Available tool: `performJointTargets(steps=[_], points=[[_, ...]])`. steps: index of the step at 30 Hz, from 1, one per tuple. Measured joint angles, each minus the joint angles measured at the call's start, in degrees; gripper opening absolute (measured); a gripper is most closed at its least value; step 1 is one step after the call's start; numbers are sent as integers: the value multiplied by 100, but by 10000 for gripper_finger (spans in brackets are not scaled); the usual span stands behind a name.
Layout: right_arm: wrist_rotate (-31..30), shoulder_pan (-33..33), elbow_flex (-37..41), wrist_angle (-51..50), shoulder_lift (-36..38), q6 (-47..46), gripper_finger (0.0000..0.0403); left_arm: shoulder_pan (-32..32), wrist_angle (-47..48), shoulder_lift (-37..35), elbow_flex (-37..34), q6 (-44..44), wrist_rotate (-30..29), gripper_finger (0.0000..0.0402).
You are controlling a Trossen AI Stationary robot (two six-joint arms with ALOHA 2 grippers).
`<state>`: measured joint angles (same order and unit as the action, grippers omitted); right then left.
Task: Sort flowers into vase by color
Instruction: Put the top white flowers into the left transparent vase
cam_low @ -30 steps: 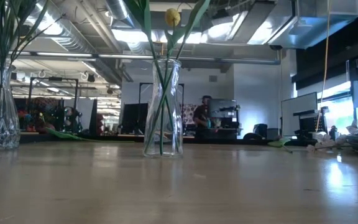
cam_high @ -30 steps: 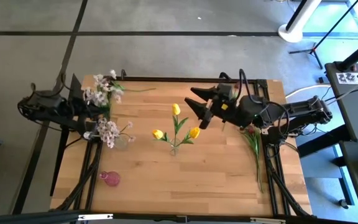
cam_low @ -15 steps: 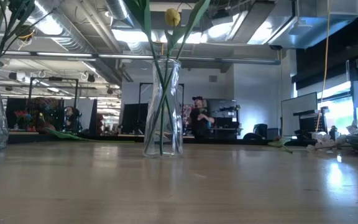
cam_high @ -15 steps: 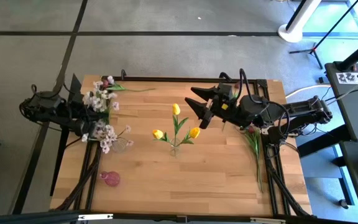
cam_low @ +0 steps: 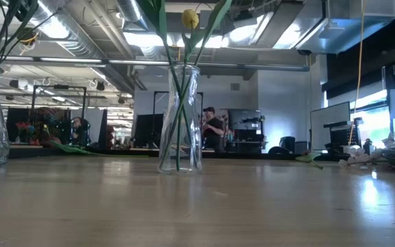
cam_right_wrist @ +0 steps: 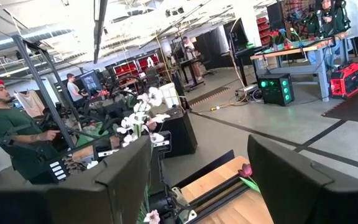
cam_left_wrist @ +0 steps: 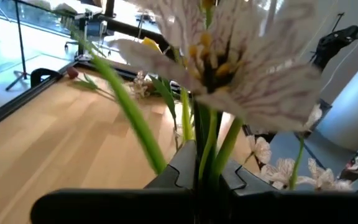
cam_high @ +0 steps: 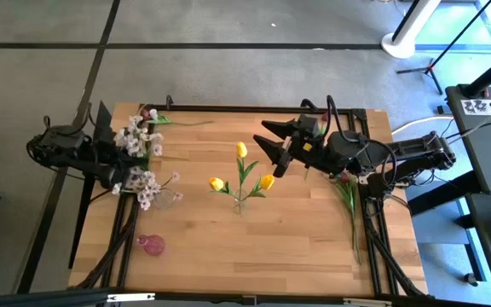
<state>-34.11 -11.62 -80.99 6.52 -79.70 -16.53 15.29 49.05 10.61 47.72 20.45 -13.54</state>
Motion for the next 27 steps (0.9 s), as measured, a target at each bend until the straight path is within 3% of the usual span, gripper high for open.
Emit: performJointTargets(steps=[11, 18, 27], points=[[0, 0, 0, -116, 4, -339, 266, 1, -224, 9, -428, -273, -63, 8], [0, 0, 0, -109, 4, -490, 266, 0, -611, 6, -201, -952, 14, 10], [0, 0, 0, -109, 4, -490, 266, 2, -15, 2, -127, -954, 228, 7]])
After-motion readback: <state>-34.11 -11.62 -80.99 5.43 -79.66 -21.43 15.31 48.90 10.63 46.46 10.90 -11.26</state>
